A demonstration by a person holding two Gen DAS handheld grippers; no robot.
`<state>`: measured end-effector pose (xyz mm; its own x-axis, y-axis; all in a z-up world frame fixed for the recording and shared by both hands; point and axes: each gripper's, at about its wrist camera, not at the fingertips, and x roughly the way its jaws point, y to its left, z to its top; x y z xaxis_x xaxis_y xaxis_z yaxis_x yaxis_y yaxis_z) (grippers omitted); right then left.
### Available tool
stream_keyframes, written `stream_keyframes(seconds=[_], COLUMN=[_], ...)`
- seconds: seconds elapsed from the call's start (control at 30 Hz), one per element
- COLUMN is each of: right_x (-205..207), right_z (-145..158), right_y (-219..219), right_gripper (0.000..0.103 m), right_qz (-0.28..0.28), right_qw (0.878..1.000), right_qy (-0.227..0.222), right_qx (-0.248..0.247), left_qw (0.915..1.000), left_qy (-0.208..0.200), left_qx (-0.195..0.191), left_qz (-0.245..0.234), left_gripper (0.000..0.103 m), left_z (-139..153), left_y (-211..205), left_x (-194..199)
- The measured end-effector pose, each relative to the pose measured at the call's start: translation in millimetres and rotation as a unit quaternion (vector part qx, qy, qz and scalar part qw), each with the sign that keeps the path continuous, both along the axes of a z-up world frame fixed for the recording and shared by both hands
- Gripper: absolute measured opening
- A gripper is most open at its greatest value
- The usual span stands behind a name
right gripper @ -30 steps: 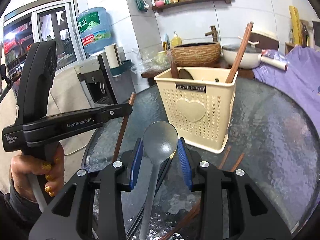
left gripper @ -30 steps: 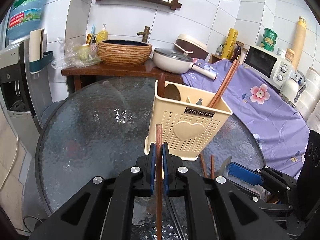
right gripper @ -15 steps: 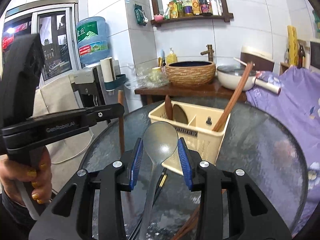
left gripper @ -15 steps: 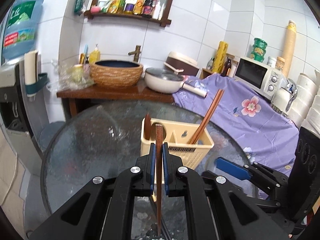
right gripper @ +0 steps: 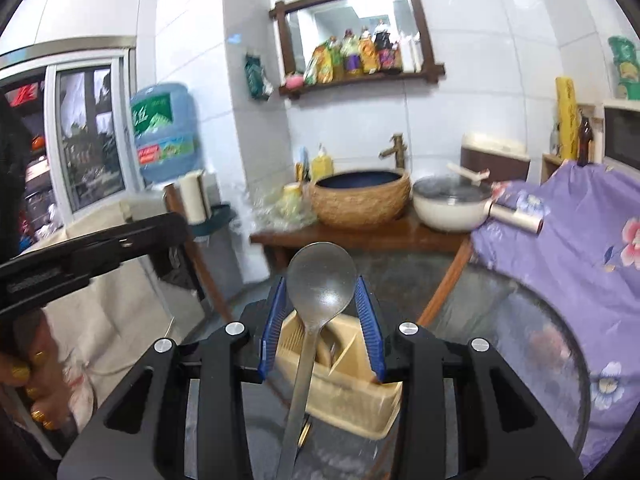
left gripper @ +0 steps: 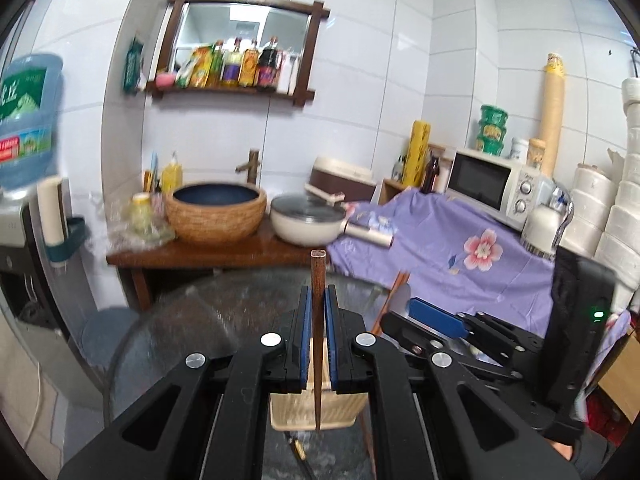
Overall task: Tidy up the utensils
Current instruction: 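Lower the plastic spoon into the holder with the right tool while the left tool inserts its chopstick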
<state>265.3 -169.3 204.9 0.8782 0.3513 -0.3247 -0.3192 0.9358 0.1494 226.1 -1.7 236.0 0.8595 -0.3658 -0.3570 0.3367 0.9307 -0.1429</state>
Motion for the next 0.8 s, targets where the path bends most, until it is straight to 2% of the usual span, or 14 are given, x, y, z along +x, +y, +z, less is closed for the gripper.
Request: stream_keyframes(seconds=[0.2, 0.33, 0.43, 0.57, 0.8], right_x=[32, 52, 59, 66, 63], right_z=[19, 13, -1, -27, -73], right_y=[-1, 4, 10, 14, 12], right_gripper=[0.037, 0.037, 0.037, 0.037, 0.037], right_qz=[-0.047, -0.083, -0.105, -0.127, -0.120], right_qw=[0.998, 0.995, 0.990, 0.985, 0.986], right_qy=[-0.028, -0.052, -0.074, -0.084, -0.054], right_qx=[-0.010, -0.028, -0.053, -0.085, -0.106], left_qw=[0.9991, 0.9979, 0.9972, 0.9981, 0.9984], left_qy=[-0.040, -0.052, -0.051, -0.017, 0.022], left_qx=[-0.005, -0.011, -0.004, -0.009, 0.001], left_qz=[0.016, 0.038, 0.055, 0.059, 0.051], left_gripper=[0.007, 0.007, 0.006, 0.007, 0.007], left_z=[51, 62, 51, 16, -29], left_y=[-4, -9, -13, -14, -9], left_x=[12, 30, 43, 63, 71])
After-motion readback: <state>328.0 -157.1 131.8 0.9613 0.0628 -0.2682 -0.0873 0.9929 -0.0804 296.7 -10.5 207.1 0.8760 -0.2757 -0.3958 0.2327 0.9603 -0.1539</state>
